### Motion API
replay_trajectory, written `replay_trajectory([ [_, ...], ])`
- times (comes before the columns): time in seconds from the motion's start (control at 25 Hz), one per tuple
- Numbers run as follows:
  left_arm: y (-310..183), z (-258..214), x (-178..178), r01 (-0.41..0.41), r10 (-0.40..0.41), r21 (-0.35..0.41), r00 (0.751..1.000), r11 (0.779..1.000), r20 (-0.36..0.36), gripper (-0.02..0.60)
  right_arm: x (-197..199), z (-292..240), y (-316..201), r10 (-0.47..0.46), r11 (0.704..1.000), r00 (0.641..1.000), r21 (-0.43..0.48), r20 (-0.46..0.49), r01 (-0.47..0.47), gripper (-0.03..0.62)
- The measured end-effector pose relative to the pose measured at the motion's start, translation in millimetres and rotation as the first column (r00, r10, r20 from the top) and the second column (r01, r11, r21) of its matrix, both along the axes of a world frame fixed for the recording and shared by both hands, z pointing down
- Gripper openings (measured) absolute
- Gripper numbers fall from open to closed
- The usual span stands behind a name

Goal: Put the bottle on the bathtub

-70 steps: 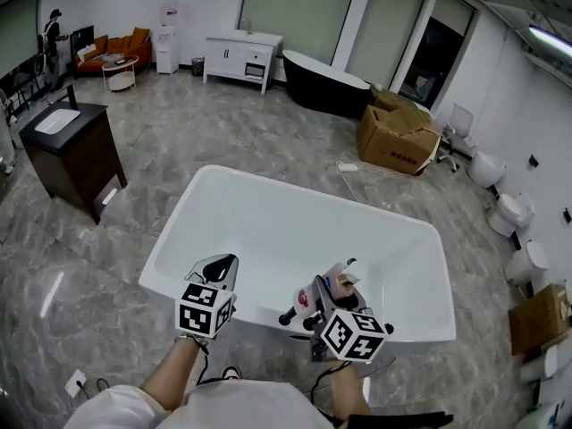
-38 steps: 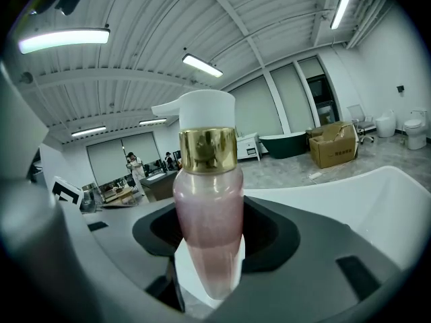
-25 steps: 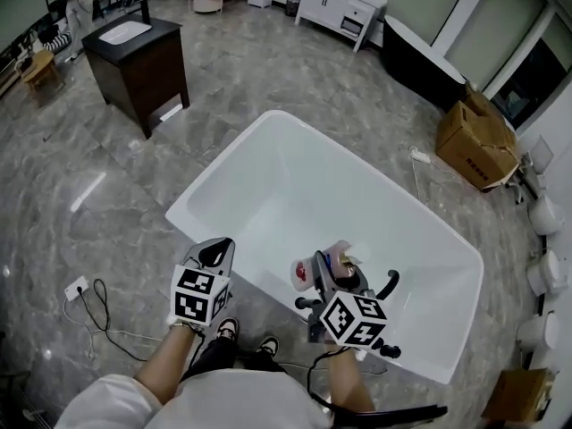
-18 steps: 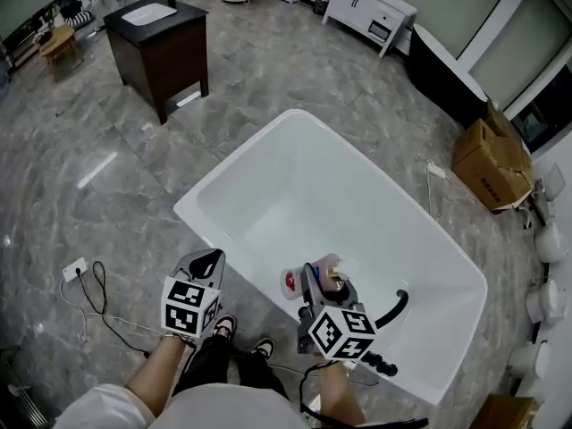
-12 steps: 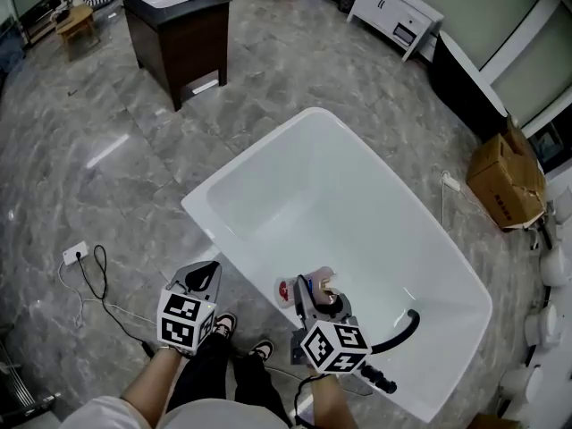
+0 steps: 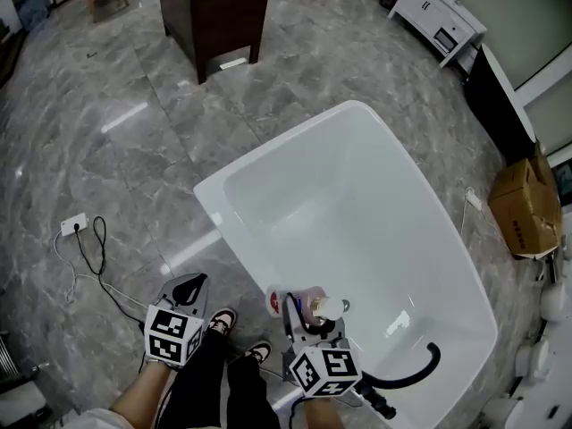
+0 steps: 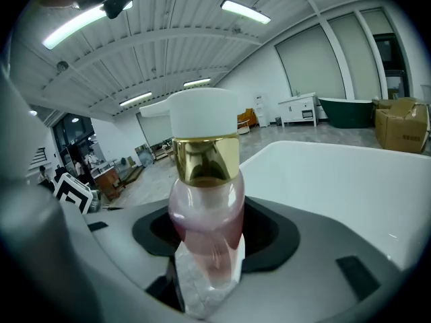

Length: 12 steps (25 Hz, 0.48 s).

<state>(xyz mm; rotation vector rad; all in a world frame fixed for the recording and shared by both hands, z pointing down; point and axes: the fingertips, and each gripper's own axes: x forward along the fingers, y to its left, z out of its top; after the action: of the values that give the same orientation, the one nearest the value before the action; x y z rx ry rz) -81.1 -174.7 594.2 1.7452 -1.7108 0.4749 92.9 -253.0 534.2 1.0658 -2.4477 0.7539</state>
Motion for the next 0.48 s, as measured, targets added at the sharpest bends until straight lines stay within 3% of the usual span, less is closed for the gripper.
replay_trajectory([
  [0.48, 3.3, 32.6, -31.9, 0.090, -0.090, -0.009, 0.996, 0.996, 0.005, 0.015, -20.8, 36.9, -10.5, -0.031, 0.999, 0.999, -0.019, -0.019, 0.031, 0.239],
])
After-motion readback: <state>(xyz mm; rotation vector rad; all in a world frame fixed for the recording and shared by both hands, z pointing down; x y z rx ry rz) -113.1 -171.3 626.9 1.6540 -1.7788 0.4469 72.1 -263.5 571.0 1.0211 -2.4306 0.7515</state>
